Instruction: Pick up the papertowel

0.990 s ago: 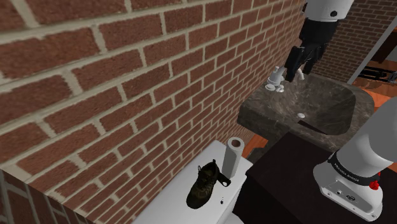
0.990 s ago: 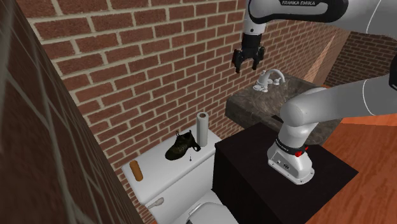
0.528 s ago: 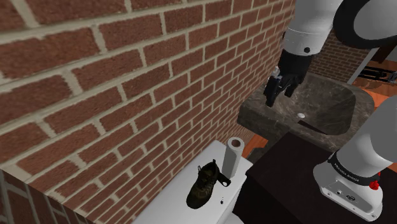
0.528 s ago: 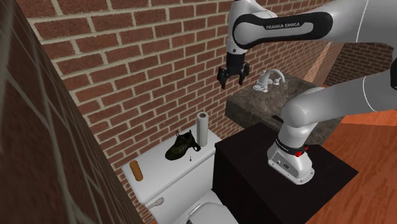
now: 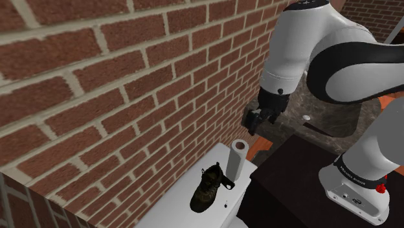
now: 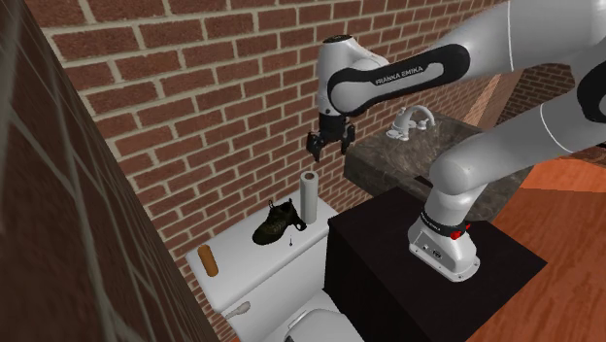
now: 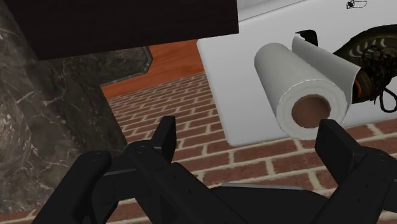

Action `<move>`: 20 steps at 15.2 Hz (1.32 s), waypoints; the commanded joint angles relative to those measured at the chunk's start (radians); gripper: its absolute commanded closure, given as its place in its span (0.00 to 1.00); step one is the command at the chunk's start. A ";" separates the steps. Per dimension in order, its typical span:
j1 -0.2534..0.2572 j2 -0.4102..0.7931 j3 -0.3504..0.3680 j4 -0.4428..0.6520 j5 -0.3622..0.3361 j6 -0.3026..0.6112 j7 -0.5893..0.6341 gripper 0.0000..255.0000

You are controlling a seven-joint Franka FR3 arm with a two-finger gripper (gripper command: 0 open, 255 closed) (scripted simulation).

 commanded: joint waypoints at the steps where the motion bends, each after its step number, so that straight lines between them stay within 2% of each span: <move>1: -0.006 0.059 0.061 0.007 0.003 0.064 0.049 0.00; 6: -0.060 0.234 0.222 0.047 -0.048 0.214 0.192 0.00; 13: -0.093 0.320 0.276 0.005 -0.083 0.333 0.229 0.00; 15: -0.097 0.328 0.281 0.002 -0.088 0.343 0.234 0.00; 16: -0.098 0.329 0.280 0.002 -0.089 0.344 0.233 1.00; 20: -0.097 0.328 0.280 0.002 -0.088 0.343 0.233 1.00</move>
